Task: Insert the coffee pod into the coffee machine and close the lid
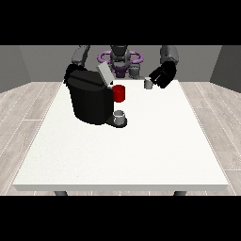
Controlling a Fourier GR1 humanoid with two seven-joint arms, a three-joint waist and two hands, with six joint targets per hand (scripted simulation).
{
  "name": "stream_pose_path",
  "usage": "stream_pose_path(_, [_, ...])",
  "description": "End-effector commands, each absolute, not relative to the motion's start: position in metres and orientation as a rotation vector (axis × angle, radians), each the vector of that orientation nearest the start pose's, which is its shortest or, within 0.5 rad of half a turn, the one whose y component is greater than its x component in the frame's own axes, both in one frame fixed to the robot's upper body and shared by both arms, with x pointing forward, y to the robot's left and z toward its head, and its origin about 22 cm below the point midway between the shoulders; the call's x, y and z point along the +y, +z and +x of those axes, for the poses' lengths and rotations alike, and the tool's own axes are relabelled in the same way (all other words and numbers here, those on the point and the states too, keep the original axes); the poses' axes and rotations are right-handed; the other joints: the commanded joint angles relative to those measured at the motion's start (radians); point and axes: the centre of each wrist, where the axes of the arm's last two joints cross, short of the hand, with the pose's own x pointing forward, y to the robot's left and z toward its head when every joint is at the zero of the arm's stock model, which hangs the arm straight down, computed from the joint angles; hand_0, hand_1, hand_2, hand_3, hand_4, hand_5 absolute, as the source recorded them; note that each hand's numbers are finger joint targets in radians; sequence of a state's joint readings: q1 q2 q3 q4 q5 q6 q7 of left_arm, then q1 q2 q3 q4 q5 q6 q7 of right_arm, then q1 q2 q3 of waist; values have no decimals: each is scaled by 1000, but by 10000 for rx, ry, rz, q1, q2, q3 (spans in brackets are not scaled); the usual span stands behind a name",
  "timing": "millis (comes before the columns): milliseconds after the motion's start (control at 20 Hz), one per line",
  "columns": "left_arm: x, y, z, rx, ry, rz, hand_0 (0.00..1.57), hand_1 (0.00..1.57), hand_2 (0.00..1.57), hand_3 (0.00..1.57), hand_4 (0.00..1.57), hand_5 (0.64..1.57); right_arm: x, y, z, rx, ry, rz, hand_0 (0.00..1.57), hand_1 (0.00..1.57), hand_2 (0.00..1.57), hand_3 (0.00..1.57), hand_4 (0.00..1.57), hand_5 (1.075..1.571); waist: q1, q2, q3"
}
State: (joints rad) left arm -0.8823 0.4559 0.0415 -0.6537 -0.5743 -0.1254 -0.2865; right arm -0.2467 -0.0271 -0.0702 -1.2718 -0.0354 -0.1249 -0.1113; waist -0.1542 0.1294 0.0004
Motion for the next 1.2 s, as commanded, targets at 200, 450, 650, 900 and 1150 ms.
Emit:
stream_pose_path(200, [295,159,444,-16111,-8777,6827,1011,1011,1199,1224,543,1571,-203,17,310,-16290,-490,-353,0,0,0,0,504,1571,-717,25,-5])
stream_pose_path(450, [281,186,452,-16460,-8135,6785,1211,1211,1253,1199,507,1571,-200,16,308,-16421,-171,-541,0,0,0,0,492,1571,-954,205,-5])
stream_pose_path(650, [285,204,455,-16681,-8021,6896,1282,1282,1332,1269,479,1571,-204,33,314,-16915,-394,-487,0,0,0,0,509,1571,-1204,506,-4])
stream_pose_path(900, [264,210,459,-16713,-8304,7089,1282,1282,1329,1263,517,1571,-212,34,315,-16891,15,-606,0,0,0,0,548,1571,-1447,657,-3])
stream_pose_path(1150, [286,238,457,-17199,-8224,7272,1277,1277,1303,1236,488,1571,-205,39,314,-17452,-173,-642,0,0,0,0,526,1571,-1569,1197,-4])
